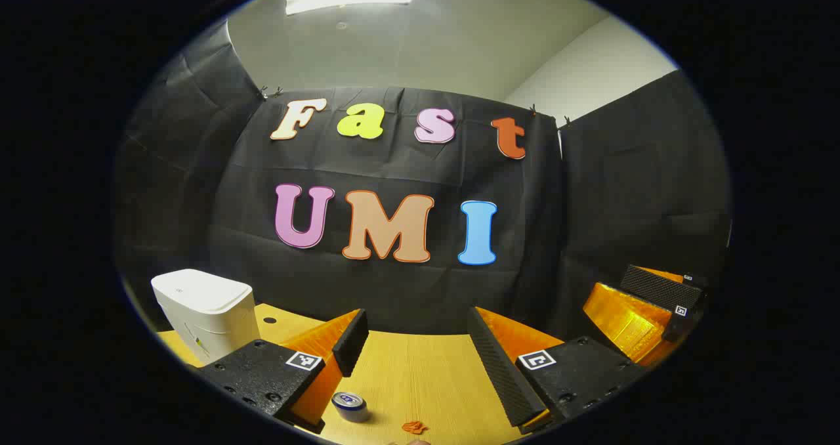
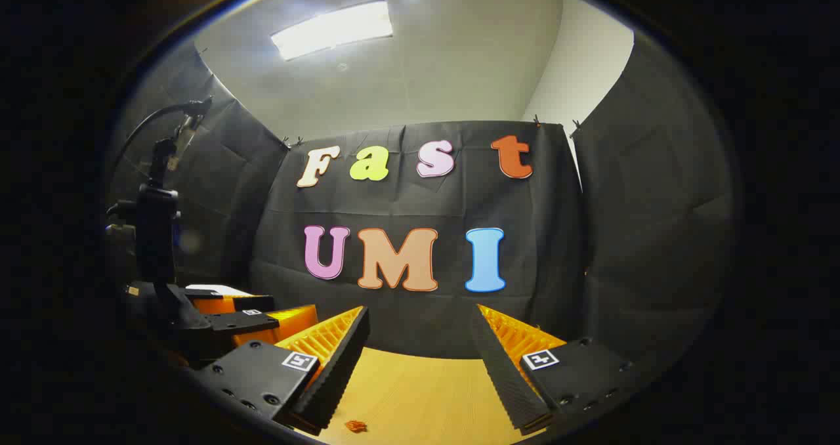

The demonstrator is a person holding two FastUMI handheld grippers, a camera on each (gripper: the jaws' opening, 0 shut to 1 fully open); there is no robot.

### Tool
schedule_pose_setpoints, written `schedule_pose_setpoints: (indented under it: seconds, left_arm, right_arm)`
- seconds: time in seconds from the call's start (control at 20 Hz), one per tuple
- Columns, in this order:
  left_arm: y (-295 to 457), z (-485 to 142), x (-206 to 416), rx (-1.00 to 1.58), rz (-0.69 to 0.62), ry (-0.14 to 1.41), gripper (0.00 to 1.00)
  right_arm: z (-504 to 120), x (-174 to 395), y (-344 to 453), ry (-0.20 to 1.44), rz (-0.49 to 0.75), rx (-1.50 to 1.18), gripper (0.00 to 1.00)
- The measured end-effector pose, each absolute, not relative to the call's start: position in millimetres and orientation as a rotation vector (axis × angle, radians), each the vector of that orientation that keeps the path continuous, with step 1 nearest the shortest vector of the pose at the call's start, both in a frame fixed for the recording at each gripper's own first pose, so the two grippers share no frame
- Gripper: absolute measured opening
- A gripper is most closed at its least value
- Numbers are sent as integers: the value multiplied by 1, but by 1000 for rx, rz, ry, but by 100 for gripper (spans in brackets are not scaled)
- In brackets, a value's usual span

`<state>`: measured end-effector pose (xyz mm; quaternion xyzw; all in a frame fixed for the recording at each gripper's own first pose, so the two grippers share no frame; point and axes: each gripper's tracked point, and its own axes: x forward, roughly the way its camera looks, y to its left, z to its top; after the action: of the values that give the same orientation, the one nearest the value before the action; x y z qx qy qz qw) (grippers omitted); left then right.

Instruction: Press the lid of the desktop garbage bin to open it, pick up the crumpled paper on the desktop and throw it into the bin, then pick up the pop can on the desktop and drop it into the bin, and finally close the garbage bin lid.

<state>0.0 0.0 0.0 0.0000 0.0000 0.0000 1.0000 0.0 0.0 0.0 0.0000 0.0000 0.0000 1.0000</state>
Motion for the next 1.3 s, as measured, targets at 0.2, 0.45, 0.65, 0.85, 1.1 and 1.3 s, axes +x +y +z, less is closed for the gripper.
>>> schedule_pose_setpoints:
  seconds: [0.2,0.45,0.65,0.85,1.1,1.3]
  left_arm:
    - [-1,-2,0,-12,0,2,92]
    - [1,-1,-1,-12,3,0,92]
    - [1,0,-2,-6,5,0,92]
    - [2,4,-2,2,8,-11,92]
    - [3,6,-4,6,17,-10,92]
    - [1,11,-7,10,18,-20,92]
  right_arm:
    - [-1,0,1,7,-1,-1,96]
    - [2,0,-1,1,-6,0,96]
    - [0,1,-1,8,-4,5,97]
    - [4,1,-3,-2,-4,15,97]
    - [5,0,-6,-4,-2,34,96]
    - [6,-2,-4,-1,9,47,96]
